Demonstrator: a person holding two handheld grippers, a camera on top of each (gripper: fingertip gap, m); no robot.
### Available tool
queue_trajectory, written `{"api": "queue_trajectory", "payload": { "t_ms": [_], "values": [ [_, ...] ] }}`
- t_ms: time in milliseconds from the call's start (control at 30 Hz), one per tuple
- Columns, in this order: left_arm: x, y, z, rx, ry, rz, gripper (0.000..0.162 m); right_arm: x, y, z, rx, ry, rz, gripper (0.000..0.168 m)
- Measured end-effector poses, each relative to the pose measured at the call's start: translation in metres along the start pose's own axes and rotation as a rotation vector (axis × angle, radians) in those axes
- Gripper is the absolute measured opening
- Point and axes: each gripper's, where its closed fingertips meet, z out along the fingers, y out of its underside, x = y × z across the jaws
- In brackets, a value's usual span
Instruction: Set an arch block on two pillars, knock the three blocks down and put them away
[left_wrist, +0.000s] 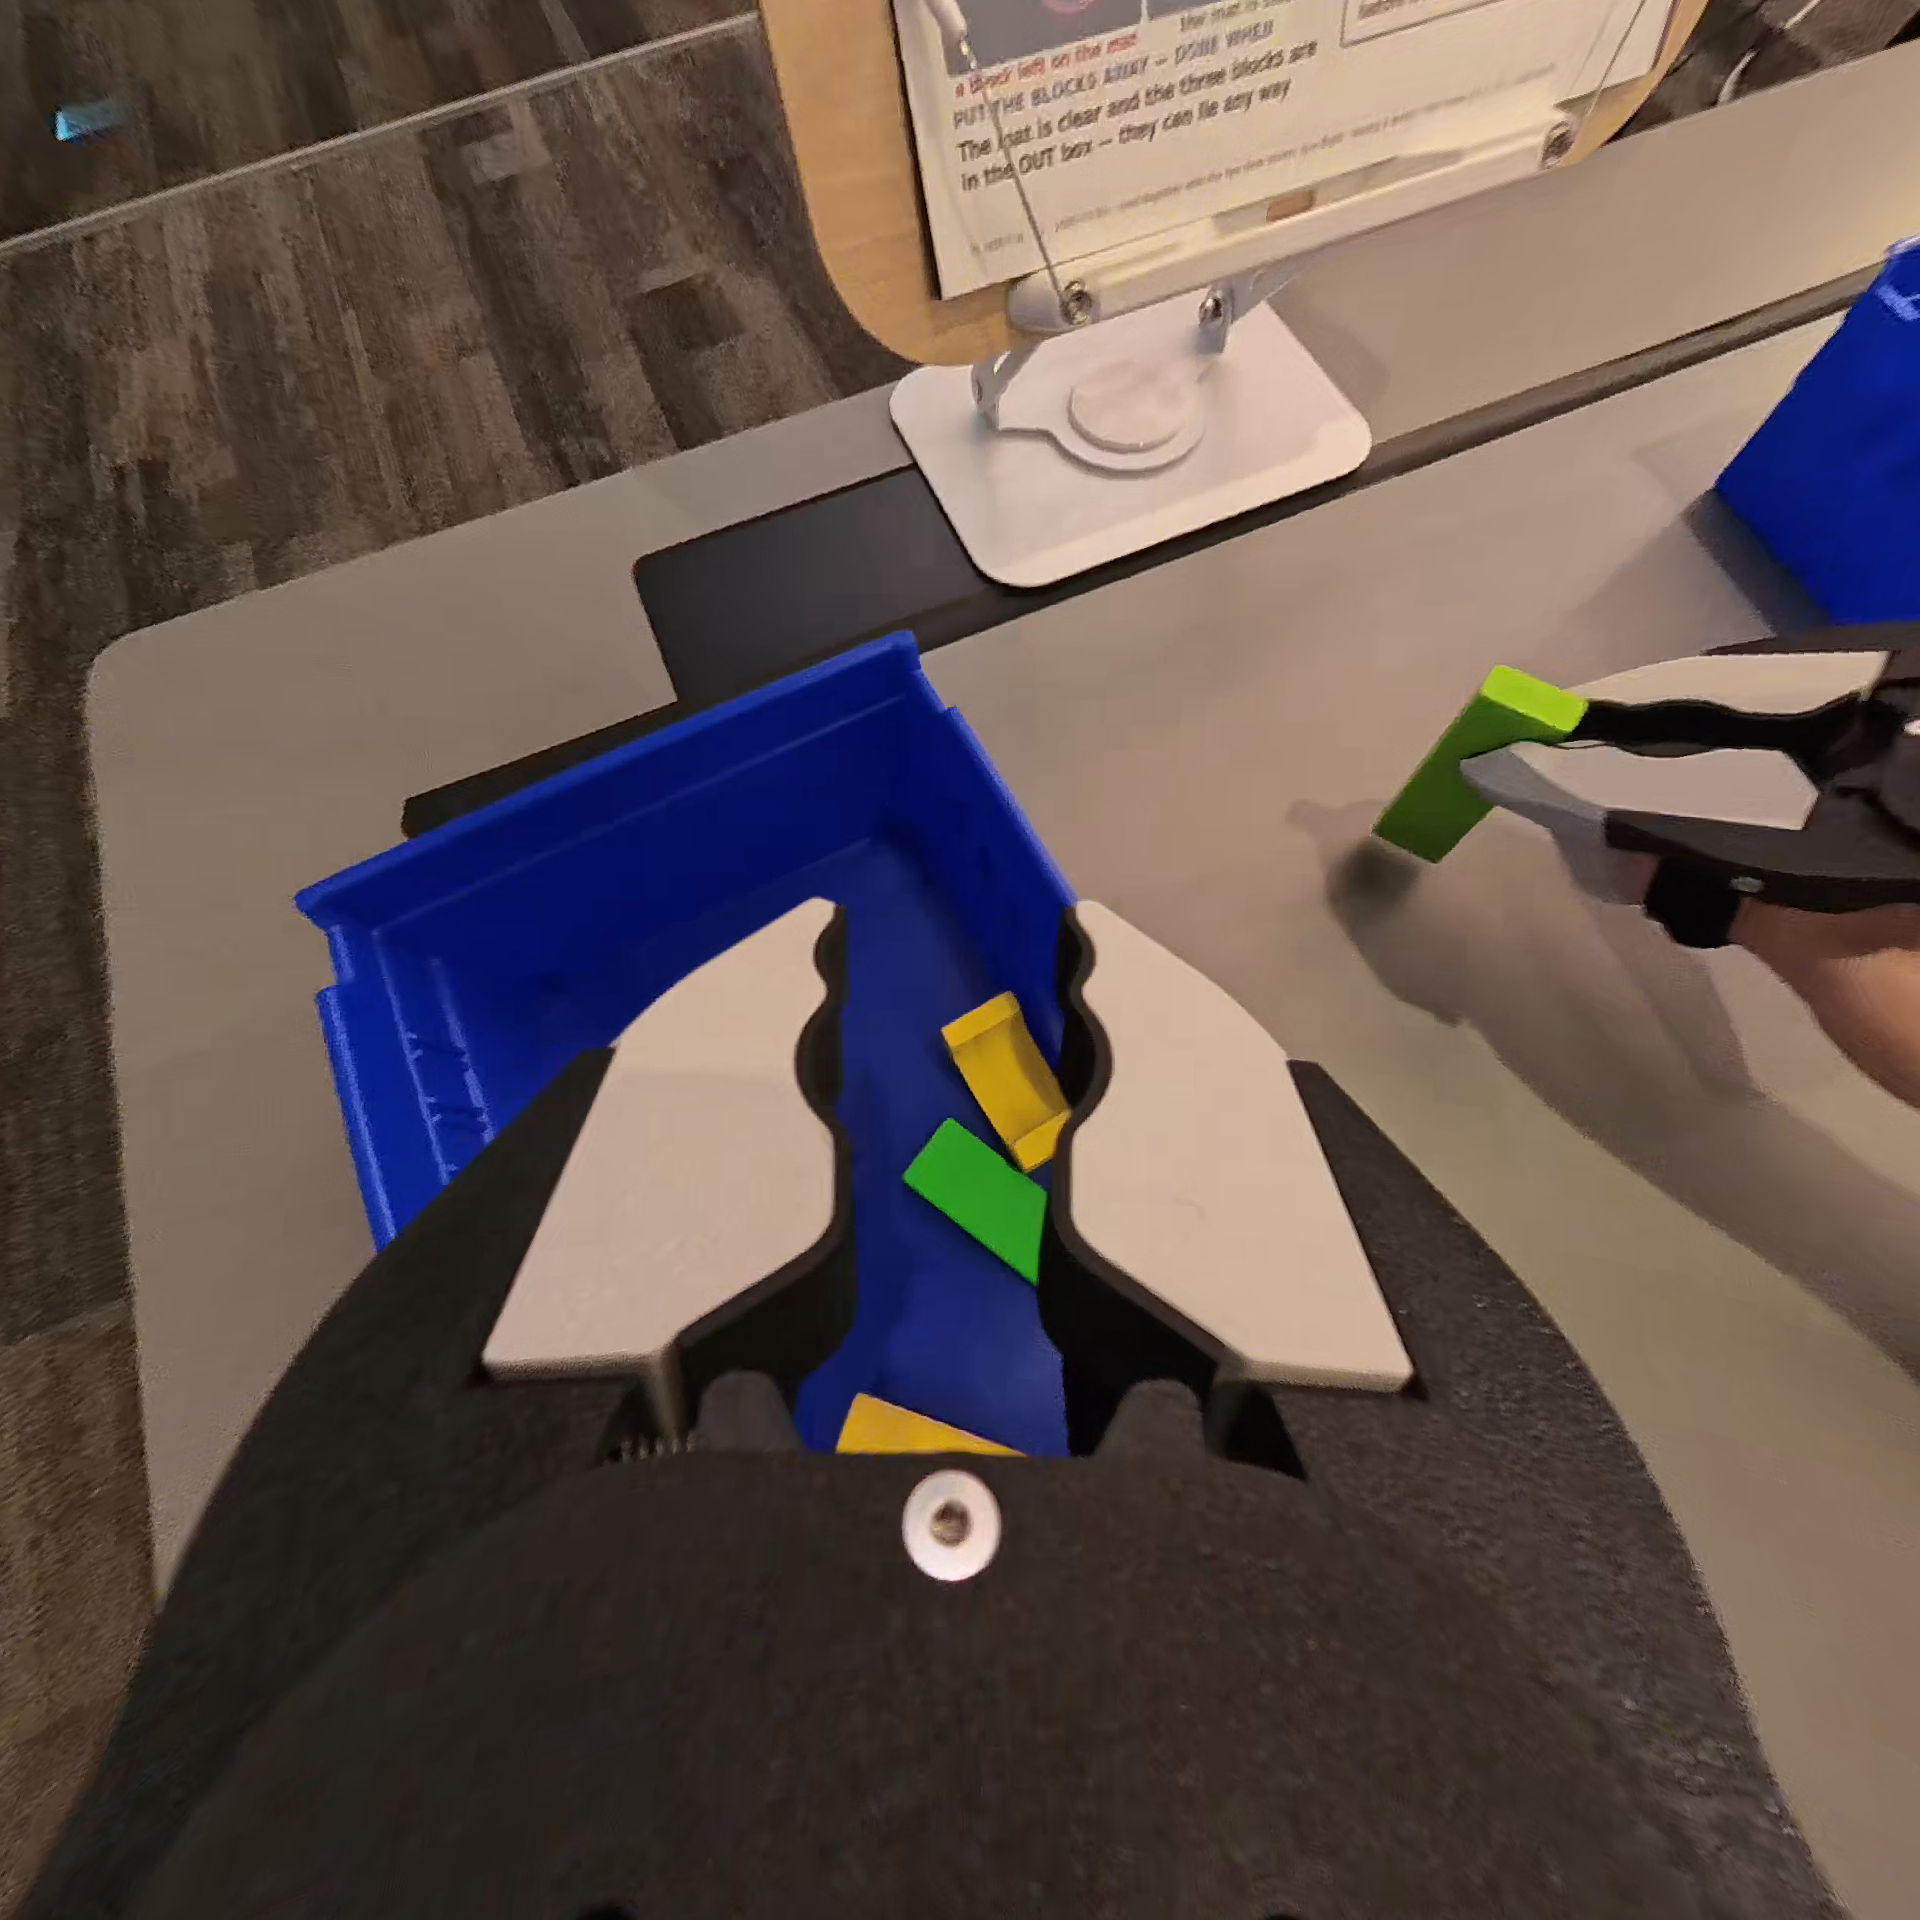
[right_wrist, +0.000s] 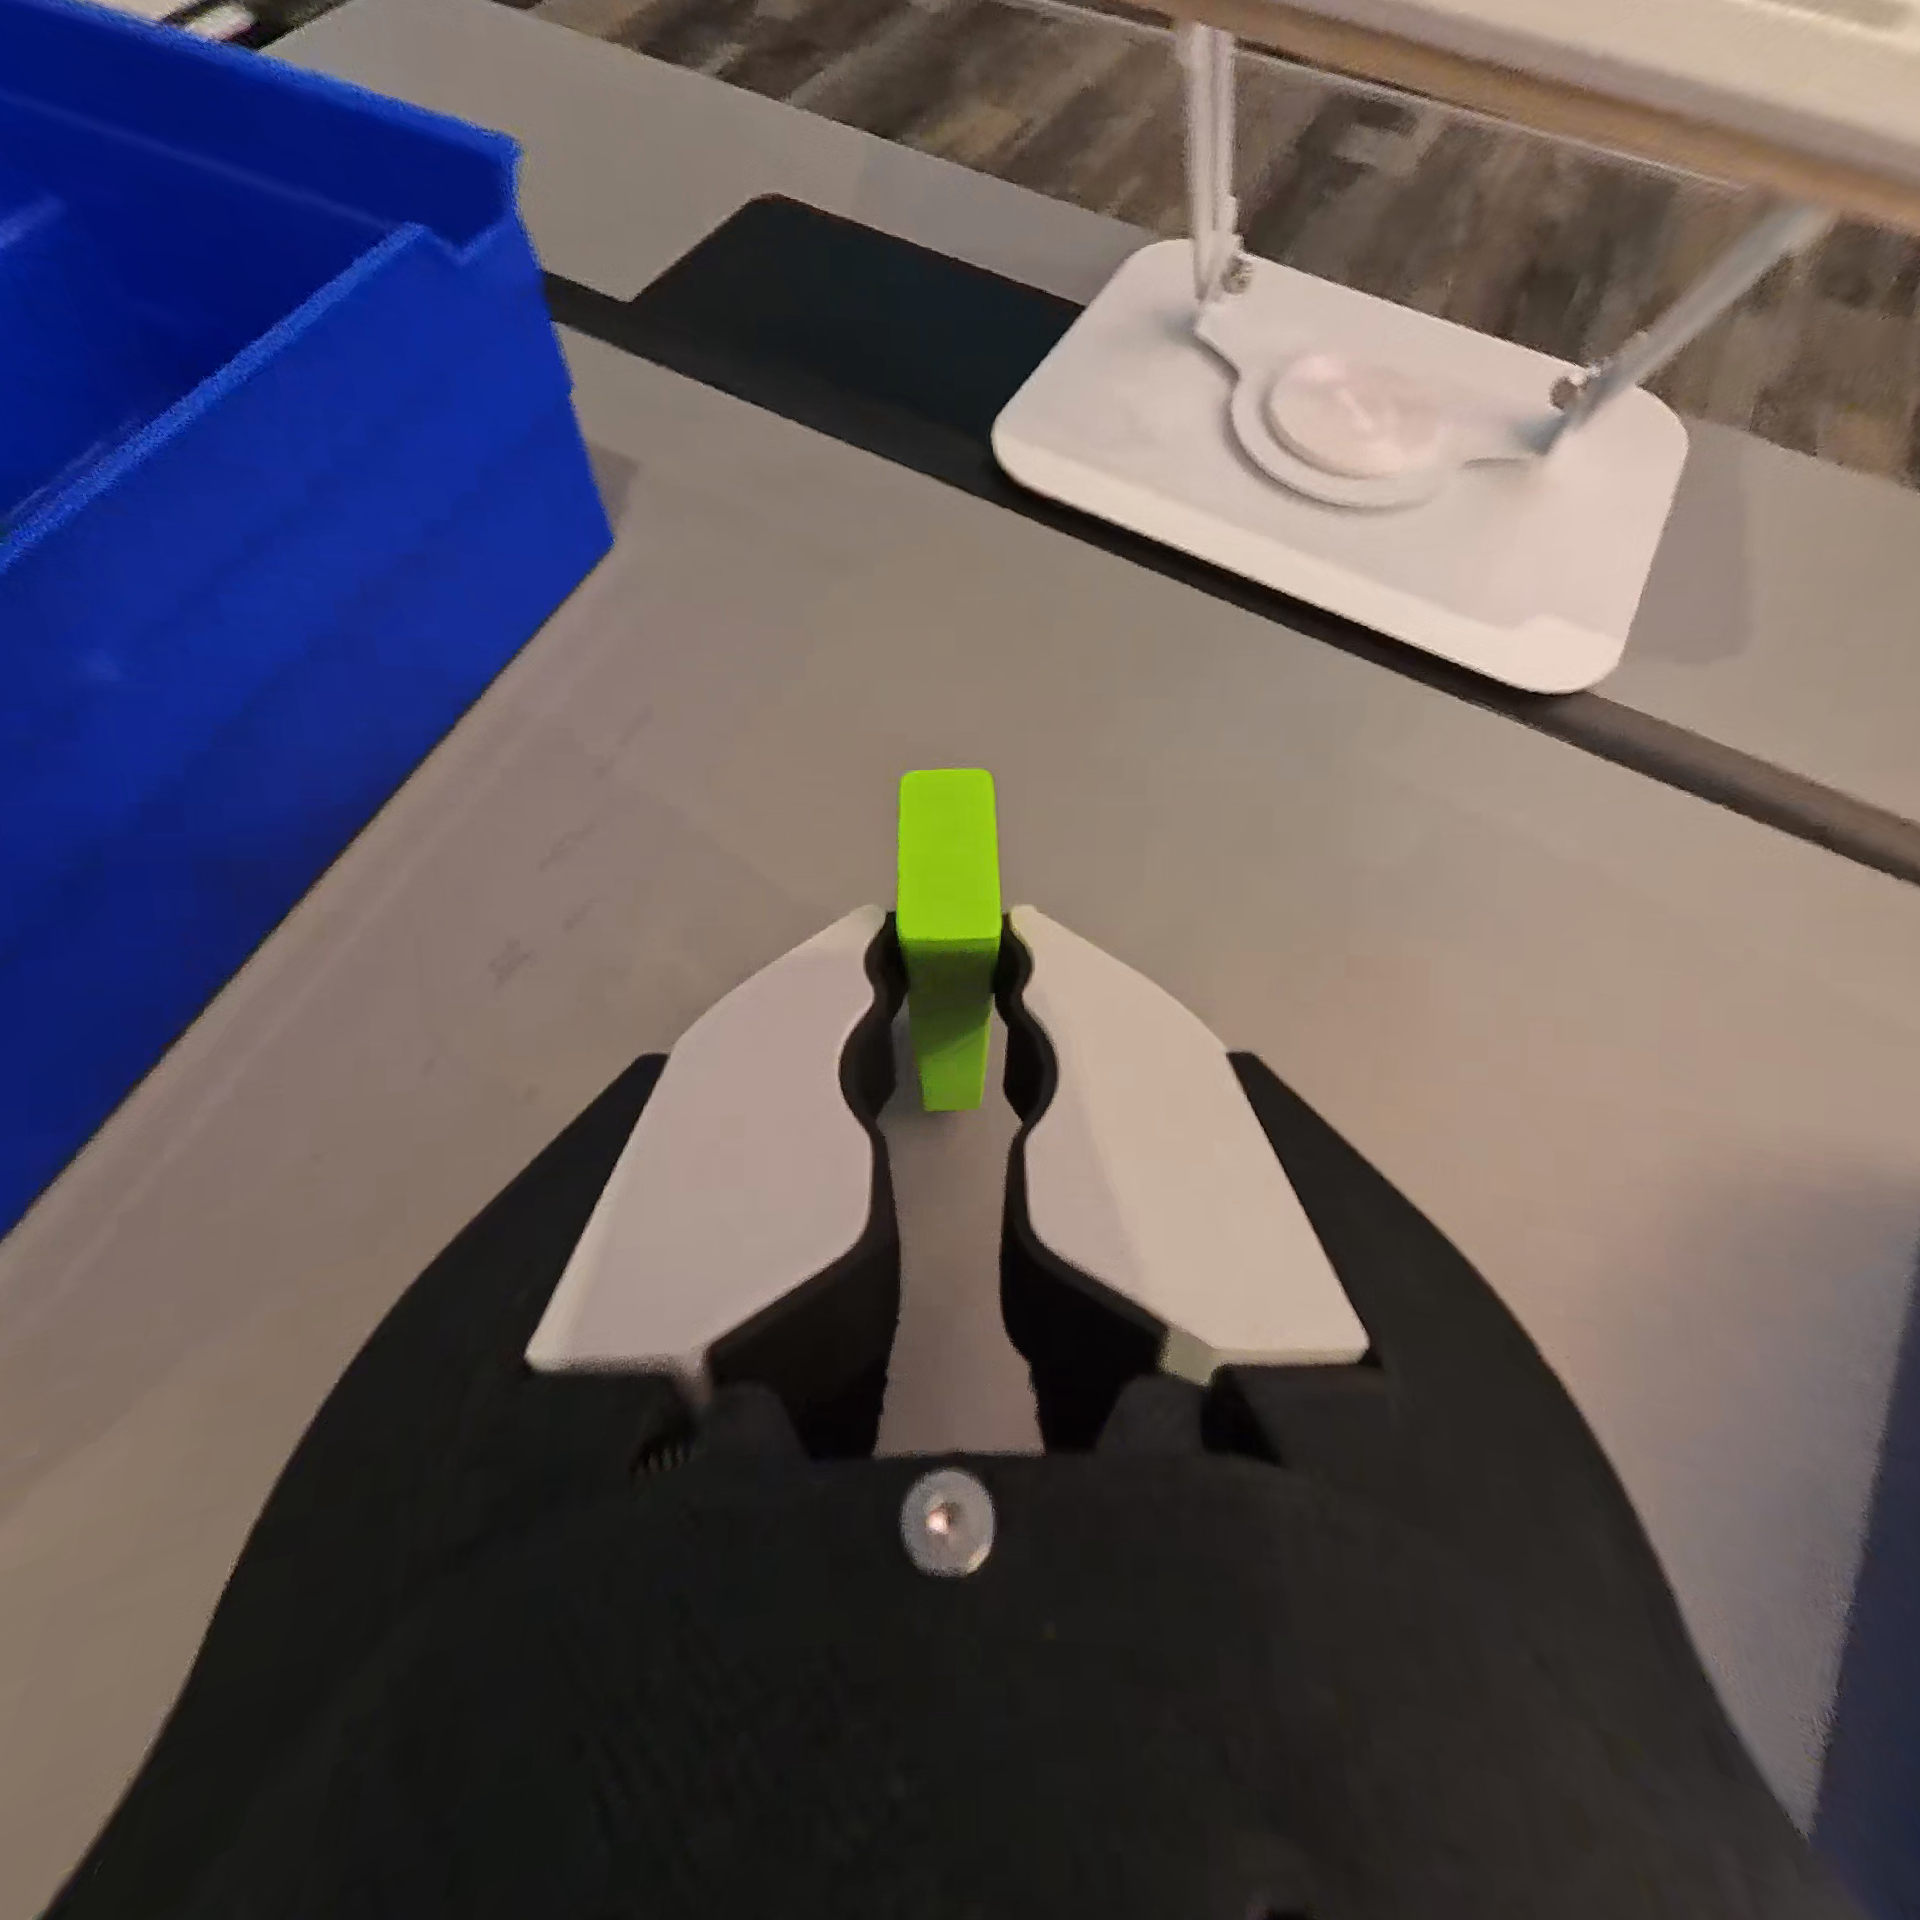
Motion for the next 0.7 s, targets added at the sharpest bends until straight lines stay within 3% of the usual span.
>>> {"api": "queue_trajectory", "payload": {
  "t_ms": [200,400,533,700],
  "values": [
    [0.008,0.002,-0.004,0.004,0.083,-0.003,0.038,-0.02,-0.008,0.002,0.018,-0.004,0.021,0.017],
    [0.011,0.008,-0.008,-0.014,0.121,0.044,0.037,-0.028,-0.011,-0.027,-0.041,-0.42,-0.289,0.018],
    [0.017,0.002,-0.01,0.014,0.152,0.04,0.037,-0.01,0.002,-0.046,-0.104,-0.687,-0.283,0.017],
    [0.018,0.001,-0.008,0.013,0.154,0.046,0.035,-0.024,-0.001,-0.029,0.048,-0.785,-0.327,0.017]
  ]
}}
